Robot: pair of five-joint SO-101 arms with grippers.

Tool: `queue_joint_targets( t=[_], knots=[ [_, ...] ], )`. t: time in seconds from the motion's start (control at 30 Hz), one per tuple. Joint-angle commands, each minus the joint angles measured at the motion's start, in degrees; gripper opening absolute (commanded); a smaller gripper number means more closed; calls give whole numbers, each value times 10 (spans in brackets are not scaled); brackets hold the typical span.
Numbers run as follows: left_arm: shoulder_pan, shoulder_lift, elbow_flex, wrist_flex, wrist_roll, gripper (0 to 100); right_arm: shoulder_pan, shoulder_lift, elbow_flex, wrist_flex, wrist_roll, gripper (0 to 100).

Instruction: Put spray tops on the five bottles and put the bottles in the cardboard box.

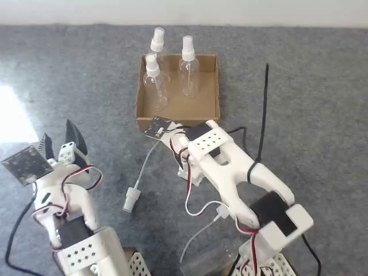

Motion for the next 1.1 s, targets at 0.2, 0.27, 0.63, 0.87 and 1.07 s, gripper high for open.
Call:
queue_joint_targets(
  t=[0.2,0.27,0.63,0.87,1.07],
  knots=[
    [-2,-8,-5,-16,11,200,9,7,-57,12,16,345],
    [-2,-8,-5,-16,11,200,5,7,-57,12,16,318],
    [-2,-8,-5,-16,11,200,-11,7,-56,33,15,216],
    [-2,-8,-5,-16,11,200,-11,6,-57,41,12,239],
    [-1,-8,-5,-16,11,200,-11,7,-61,70,16,296]
  ],
)
